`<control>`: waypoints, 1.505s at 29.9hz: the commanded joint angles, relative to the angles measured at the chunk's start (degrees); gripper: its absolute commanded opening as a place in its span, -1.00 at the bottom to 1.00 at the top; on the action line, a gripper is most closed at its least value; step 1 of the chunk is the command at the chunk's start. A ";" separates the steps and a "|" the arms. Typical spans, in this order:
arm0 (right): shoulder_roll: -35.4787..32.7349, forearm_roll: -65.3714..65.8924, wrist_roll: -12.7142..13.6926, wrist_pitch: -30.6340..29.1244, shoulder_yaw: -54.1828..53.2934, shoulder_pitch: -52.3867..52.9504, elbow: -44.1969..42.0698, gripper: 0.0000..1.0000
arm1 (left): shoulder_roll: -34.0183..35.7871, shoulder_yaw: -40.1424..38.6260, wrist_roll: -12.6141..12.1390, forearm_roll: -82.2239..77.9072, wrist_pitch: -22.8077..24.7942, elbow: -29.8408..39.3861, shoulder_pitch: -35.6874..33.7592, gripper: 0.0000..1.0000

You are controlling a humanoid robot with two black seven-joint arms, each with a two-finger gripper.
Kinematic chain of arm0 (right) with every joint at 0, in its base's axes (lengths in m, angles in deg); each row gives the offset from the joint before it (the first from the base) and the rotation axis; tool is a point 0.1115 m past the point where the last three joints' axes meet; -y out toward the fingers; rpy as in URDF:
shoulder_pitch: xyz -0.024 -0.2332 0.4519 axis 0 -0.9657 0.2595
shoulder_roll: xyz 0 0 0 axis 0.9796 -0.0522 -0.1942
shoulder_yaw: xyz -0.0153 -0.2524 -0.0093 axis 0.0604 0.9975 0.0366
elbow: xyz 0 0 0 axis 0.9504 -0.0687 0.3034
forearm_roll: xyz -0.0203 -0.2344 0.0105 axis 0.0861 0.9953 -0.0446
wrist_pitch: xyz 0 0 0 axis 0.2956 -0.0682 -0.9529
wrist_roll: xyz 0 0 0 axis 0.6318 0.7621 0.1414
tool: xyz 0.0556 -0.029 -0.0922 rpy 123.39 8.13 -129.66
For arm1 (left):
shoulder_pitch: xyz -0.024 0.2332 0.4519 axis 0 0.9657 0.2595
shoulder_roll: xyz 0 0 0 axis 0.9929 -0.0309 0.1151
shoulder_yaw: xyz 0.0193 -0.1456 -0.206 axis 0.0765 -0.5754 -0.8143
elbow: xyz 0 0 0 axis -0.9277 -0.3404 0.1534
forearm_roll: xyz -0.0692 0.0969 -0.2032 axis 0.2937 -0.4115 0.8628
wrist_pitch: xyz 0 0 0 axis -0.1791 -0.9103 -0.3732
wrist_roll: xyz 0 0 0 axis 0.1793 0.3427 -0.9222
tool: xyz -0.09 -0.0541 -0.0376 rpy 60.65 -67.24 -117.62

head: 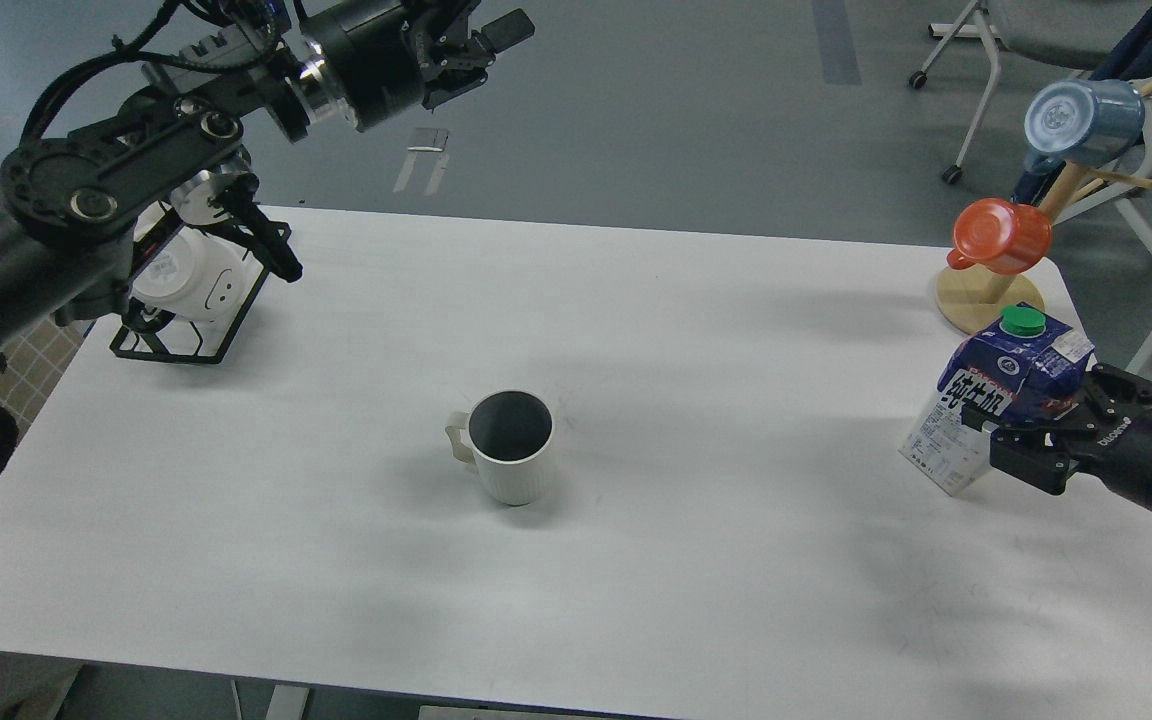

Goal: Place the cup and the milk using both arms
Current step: 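Reach the right gripper to the milk carton and grasp it, then lift the milk carton and carry it beside the white mug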

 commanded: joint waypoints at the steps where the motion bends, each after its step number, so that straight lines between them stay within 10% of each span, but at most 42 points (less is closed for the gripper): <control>1: -0.02 0.17 0.00 0.00 0.16 -0.45 -0.06 -0.43 | -0.08 -0.05 0.00 0.00 -0.03 0.00 0.09 0.96; 2: -0.02 0.34 0.00 0.00 0.07 -0.63 -0.06 -0.99 | -0.08 -0.05 0.00 0.00 -0.03 0.00 0.01 0.96; 22: -8.02 -0.45 0.00 0.00 -3.71 7.45 15.14 -1.00 | -0.17 -0.05 0.00 0.00 0.06 0.00 0.27 0.96; 45: 26.24 -0.44 0.00 0.00 10.44 20.64 -1.46 -1.00 | -0.52 0.04 0.00 -0.18 0.06 -0.44 0.45 0.96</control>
